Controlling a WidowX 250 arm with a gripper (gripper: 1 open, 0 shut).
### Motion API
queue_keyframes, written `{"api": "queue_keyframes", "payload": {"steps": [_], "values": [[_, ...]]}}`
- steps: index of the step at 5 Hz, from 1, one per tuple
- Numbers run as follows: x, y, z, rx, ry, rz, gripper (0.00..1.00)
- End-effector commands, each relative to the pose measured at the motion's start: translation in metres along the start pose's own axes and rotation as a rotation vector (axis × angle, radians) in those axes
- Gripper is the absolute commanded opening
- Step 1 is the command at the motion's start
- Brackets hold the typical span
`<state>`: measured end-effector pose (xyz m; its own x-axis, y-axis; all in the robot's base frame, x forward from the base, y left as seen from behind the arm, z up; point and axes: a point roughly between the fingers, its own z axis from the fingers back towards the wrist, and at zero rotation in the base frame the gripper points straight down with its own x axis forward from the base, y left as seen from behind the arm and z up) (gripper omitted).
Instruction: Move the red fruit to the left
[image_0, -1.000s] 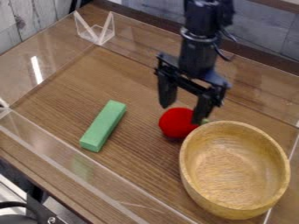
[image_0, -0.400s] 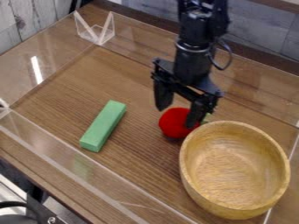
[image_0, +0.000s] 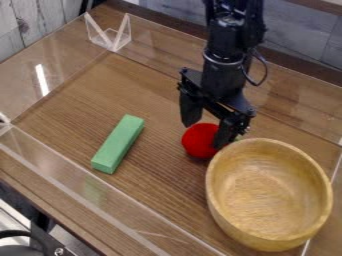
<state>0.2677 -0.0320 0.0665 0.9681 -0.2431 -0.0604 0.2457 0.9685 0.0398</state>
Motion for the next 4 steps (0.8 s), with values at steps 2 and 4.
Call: {"api": "queue_keyframes", "payload": {"steps": [2,4], "values": [[-0.006,0.014,0.007,0.032,-0.088,-0.041,1.00],[-0.003,0.004,-0.009,0.056,-0.086,0.000,1.00]]}}
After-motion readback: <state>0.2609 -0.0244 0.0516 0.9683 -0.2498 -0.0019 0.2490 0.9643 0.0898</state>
